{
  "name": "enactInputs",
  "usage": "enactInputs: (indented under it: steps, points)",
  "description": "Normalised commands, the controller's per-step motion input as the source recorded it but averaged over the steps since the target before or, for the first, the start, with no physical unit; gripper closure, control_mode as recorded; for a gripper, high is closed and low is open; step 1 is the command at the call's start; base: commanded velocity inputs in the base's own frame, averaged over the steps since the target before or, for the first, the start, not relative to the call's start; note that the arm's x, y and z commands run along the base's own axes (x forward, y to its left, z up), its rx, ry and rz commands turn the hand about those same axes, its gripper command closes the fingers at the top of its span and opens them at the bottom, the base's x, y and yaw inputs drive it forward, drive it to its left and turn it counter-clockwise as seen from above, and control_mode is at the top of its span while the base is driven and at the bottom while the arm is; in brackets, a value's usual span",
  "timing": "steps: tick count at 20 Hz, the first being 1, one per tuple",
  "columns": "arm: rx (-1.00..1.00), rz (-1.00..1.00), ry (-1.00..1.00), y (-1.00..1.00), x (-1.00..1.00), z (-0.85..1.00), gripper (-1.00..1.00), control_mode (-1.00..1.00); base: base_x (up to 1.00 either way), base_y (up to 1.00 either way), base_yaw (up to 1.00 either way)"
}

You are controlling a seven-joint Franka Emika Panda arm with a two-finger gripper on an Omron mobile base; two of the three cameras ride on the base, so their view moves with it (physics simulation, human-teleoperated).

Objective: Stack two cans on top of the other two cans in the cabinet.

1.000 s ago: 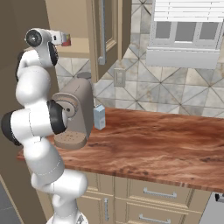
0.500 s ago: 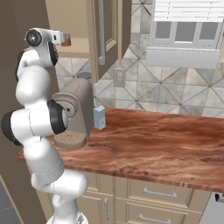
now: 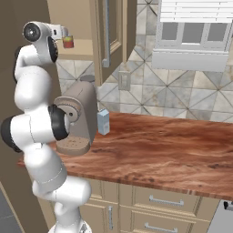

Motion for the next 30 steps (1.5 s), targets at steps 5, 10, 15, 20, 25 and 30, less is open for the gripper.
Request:
enactInputs:
  steps: [5,10,15,20,25,30]
  points:
    - [0.0,0.0,-0.01,-0.31,-0.26,0.18,1.0,-1.0,0.0,0.0,0.0]
    - [0.0,-0.05,-0.02,-0.27,-0.27,0.12,1.0,-1.0,0.0,0.0,0.0]
    - [0.0,-0.08,0.0,-0.27,-0.06,0.0,1.0,-1.0,0.0,0.0,0.0]
    - [0.0,-0.08,0.0,-0.11,0.0,0.18,1.0,-1.0,0.0,0.0,0.0]
    - [0.06,-0.01,0.01,0.0,0.02,0.07,1.0,-1.0,0.0,0.0,0.0]
    - [0.07,0.0,0.07,-0.03,0.17,0.0,1.0,-1.0,0.0,0.0,0.0]
